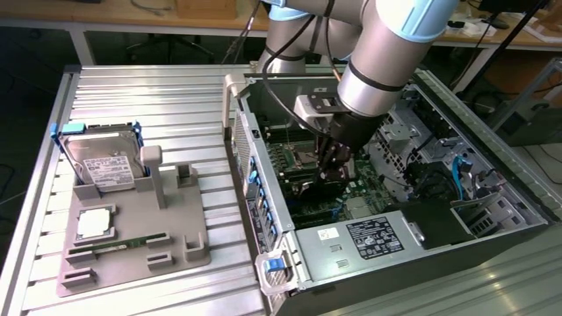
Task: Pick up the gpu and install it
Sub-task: 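Press down on the gpu until it lock into place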
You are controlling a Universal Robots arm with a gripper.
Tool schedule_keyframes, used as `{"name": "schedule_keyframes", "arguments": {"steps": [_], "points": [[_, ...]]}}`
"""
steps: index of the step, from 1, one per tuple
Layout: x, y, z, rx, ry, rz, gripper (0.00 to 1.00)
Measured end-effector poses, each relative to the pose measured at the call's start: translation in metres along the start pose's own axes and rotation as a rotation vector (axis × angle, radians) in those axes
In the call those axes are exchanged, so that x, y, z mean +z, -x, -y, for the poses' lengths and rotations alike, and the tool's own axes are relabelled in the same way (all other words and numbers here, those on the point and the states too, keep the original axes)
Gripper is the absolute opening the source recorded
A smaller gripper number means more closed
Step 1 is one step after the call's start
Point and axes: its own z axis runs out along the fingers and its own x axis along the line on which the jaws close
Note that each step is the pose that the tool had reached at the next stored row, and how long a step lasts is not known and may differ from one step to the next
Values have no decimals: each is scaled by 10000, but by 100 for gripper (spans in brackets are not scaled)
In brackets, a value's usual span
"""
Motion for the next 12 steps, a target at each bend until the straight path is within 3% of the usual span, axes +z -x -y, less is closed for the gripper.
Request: {"name": "schedule_keyframes", "arguments": {"steps": [3, 6, 12], "points": [[-146, -1, -34, 2, 6, -15, 11], [-273, -3, -152, 0, 5, -13, 11], [-317, -2, -448, -1, 4, -13, 11]]}}
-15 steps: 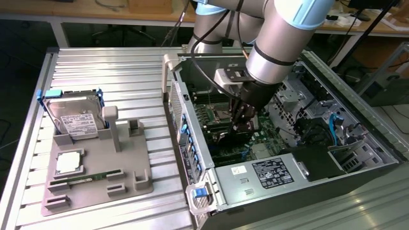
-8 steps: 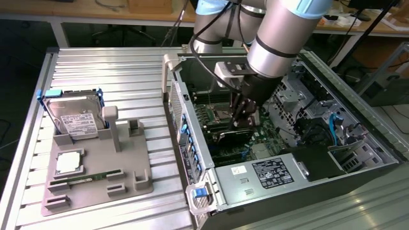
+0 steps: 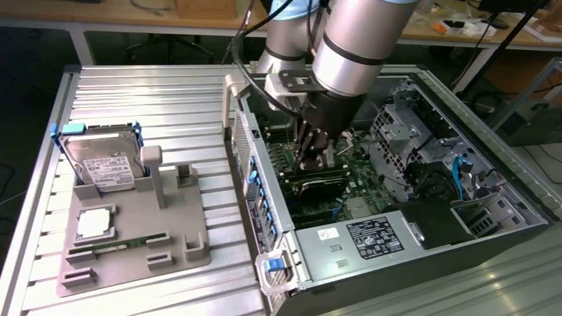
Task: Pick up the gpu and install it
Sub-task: 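Press down on the gpu until it lock into place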
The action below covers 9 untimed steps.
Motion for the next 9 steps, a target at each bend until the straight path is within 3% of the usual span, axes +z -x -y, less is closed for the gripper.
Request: {"name": "schedule_keyframes", "arguments": {"steps": [7, 9], "points": [[19, -6, -326, 0, 1, 0, 11], [24, -7, -377, 1, -1, 2, 11]]}}
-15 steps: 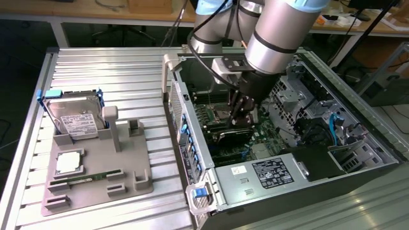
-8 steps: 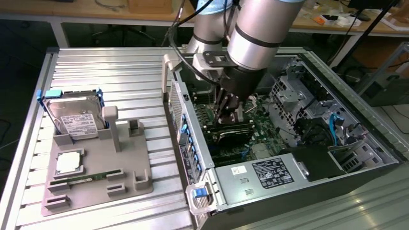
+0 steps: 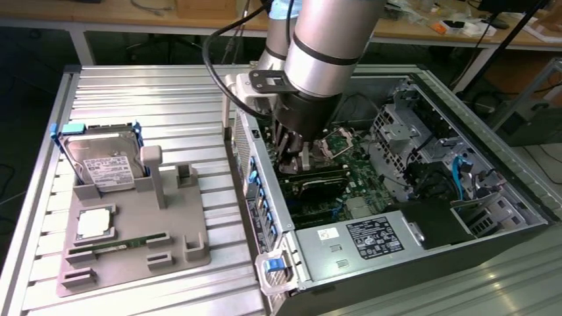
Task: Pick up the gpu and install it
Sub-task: 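Press down on the gpu until it lock into place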
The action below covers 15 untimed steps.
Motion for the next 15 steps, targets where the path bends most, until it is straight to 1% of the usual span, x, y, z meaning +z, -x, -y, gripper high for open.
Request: {"name": "schedule_keyframes", "arguments": {"steps": [4, 7, 9, 13, 14, 15], "points": [[0, 0, -4, -1, 2, -2, 11], [3, -1, -45, -2, 23, 18, 11], [3, -1, -45, -2, 23, 20, 11], [-29, -1, -43, -4, 26, 25, 11], [-51, -1, -43, -3, 27, 23, 11], [-31, -4, -44, -6, 25, 43, 11]]}}
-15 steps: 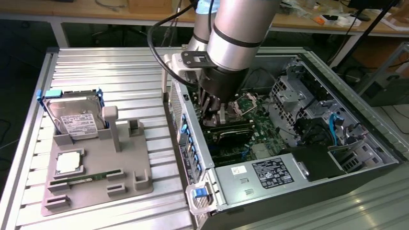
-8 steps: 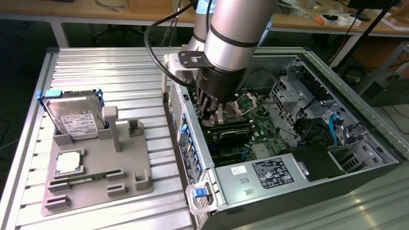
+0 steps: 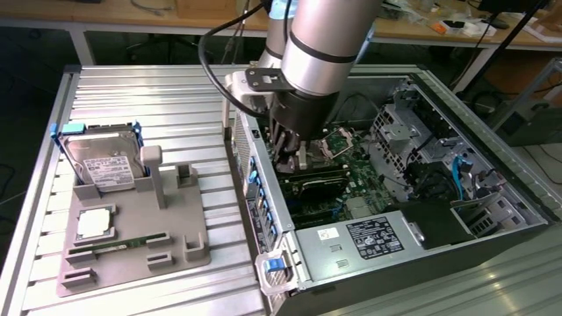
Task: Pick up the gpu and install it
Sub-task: 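Press down on the gpu until it lock into place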
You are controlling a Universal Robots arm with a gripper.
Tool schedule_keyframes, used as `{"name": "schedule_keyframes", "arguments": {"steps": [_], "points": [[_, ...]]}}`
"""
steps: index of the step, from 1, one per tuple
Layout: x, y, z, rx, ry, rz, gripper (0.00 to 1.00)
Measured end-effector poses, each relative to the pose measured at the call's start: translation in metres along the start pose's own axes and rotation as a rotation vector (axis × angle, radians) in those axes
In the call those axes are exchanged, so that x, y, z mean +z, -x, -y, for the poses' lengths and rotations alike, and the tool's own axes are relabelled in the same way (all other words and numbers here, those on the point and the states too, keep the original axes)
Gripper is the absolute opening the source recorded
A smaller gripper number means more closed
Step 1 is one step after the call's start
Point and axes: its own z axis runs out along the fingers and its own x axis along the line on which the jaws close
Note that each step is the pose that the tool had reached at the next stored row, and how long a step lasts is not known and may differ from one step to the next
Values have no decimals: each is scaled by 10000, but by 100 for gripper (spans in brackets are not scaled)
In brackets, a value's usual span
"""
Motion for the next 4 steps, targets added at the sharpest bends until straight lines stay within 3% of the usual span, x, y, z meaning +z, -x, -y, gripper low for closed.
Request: {"name": "schedule_keyframes", "arguments": {"steps": [2, 3, 4], "points": [[39, -3, 30, -5, 3, 95, 11], [25, 0, 213, -14, 5, 130, 11], [19, 1, 315, -13, 123, 138, 11]]}}
